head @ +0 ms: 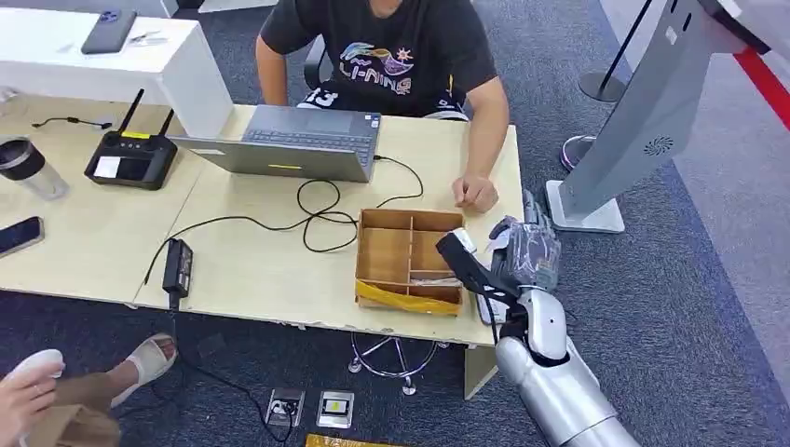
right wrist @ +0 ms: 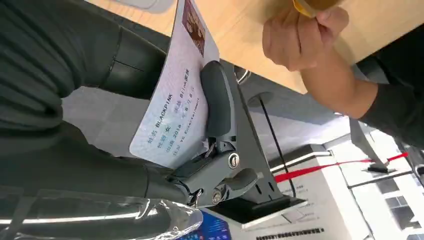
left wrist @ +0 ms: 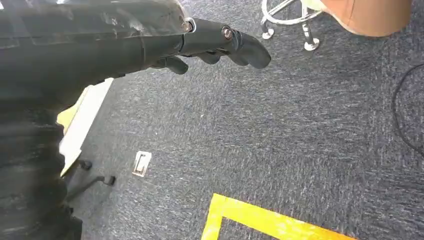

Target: Pass the card to the sensor for recognition and then transmit it.

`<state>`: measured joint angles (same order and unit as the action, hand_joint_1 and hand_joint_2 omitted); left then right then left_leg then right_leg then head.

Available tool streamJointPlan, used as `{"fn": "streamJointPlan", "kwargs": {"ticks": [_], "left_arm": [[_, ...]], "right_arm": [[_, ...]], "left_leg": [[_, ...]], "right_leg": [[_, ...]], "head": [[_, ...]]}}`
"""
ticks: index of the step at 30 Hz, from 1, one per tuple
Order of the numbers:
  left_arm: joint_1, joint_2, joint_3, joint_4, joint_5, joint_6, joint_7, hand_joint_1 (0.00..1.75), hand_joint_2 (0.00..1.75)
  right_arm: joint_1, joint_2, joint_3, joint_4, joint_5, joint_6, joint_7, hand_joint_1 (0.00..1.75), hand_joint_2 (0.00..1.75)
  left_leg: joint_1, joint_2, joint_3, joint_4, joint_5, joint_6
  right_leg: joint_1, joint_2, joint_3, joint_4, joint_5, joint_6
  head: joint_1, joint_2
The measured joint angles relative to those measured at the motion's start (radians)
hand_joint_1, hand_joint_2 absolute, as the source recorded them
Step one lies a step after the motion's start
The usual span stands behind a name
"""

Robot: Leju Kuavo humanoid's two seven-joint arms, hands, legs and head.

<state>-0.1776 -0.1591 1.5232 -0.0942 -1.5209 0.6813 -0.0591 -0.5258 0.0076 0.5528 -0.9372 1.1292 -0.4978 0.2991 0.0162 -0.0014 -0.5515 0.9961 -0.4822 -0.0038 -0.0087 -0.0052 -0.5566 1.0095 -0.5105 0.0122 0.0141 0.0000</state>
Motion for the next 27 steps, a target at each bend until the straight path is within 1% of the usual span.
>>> {"fn": "streamJointPlan", "kwargs": {"ticks": [10, 12, 14, 16, 18, 23, 27], "left_arm": [[-0.001, 0.003, 0.008, 0.0, 0.003, 0.005, 0.004, 0.0, 1.75], [-0.001, 0.003, 0.008, 0.0, 0.004, 0.006, 0.004, 0.0, 1.75], [-0.001, 0.004, 0.008, 0.0, 0.032, 0.009, 0.002, 0.0, 1.75], [-0.002, 0.002, 0.008, 0.0, 0.067, 0.011, -0.013, 0.0, 1.75], [-0.002, -0.003, 0.008, 0.0, 0.077, 0.013, -0.023, 0.0, 1.75], [-0.002, -0.011, 0.008, 0.0, 0.076, 0.014, -0.036, 0.0, 1.75], [-0.002, -0.007, 0.008, 0.0, 0.051, 0.014, -0.017, 0.0, 1.75]], "right_arm": [[-0.011, 0.031, 0.04, 0.149, -0.023, -0.016, -0.003, 1.75, 1.75], [-0.011, 0.033, 0.044, 0.164, -0.024, -0.016, -0.004, 1.75, 1.75], [-0.013, 0.035, 0.045, 0.175, -0.032, -0.018, -0.006, 1.75, 1.75], [-0.013, 0.036, 0.046, 0.187, -0.042, -0.022, -0.006, 1.75, 1.75], [-0.012, 0.036, 0.047, 0.199, -0.049, -0.027, -0.006, 1.75, 1.75], [-0.01, 0.035, 0.052, 0.227, -0.062, -0.043, -0.006, 1.75, 1.75], [-0.01, 0.03, 0.055, 0.24, -0.077, -0.059, 0.0, 1.75, 1.75]], "left_leg": [[0.0, 0.0, 0.0, 0.0, 0.0, 0.0], [0.0, 0.0, 0.0, 0.0, 0.0, 0.0], [0.0, 0.0, 0.0, 0.0, 0.0, 0.0], [0.0, 0.0, 0.0, 0.0, 0.0, 0.0], [0.0, 0.0, 0.0, 0.0, 0.0, 0.0], [0.0, 0.0, 0.0, 0.0, 0.0, 0.0], [0.0, 0.0, 0.0, 0.0, 0.0, 0.0]], "right_leg": [[0.0, 0.0, 0.0, 0.0, 0.0, 0.0], [0.0, 0.0, 0.0, 0.0, 0.0, 0.0], [0.0, 0.0, 0.0, 0.0, 0.0, 0.0], [0.0, 0.0, 0.0, 0.0, 0.0, 0.0], [0.0, 0.0, 0.0, 0.0, 0.0, 0.0], [0.0, 0.0, 0.0, 0.0, 0.0, 0.0], [0.0, 0.0, 0.0, 0.0, 0.0, 0.0]], "head": [[0.0, 0.0], [0.0, 0.0], [0.0, 0.0], [0.0, 0.0], [0.0, 0.0], [0.0, 0.0], [0.0, 0.0]]}}
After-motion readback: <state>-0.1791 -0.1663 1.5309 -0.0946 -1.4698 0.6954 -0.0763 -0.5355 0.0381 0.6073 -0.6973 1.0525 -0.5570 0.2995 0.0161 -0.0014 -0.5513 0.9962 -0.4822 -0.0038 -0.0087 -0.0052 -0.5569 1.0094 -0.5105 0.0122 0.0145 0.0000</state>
